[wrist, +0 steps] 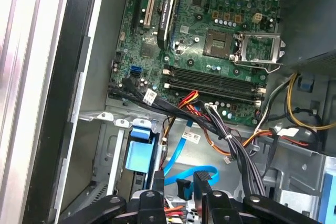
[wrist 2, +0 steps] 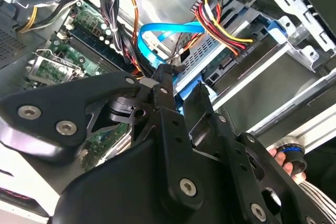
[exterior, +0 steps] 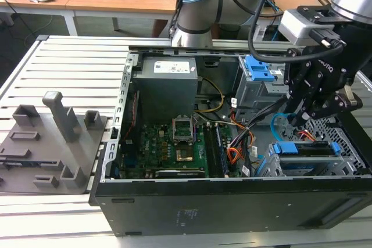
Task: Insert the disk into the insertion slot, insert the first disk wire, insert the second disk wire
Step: 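Insert the second disk wire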
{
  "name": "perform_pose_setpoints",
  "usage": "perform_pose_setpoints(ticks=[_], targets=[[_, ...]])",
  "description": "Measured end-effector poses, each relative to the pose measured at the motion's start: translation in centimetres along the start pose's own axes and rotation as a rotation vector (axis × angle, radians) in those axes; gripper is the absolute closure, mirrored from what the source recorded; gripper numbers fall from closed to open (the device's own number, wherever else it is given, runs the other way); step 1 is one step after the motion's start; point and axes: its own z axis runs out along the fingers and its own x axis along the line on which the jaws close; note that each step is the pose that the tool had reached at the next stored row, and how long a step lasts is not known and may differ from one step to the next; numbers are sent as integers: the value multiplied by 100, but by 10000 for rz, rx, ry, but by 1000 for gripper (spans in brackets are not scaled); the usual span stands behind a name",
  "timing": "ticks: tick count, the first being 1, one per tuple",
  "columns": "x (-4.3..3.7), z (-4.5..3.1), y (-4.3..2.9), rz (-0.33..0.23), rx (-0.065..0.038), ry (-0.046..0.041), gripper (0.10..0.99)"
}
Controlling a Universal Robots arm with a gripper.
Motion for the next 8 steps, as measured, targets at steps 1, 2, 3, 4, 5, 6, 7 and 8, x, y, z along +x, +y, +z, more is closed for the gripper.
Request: perform_pose_setpoints(ticks=[1,2,3,4,5,6,7,8], targets=[[-1,18,4,-3,-1,4,725],[-2,43,4,-8,-1,8,725],[-3,72,4,-11,-2,20,725],[-3,71,5,-12,-4,25,725],[-3,71,5,-13,-4,27,725],[-3,71,5,-14,-4,28,725],[-3,72,5,-15,-4,28,725],[-3,72,5,-17,-5,31,741]])
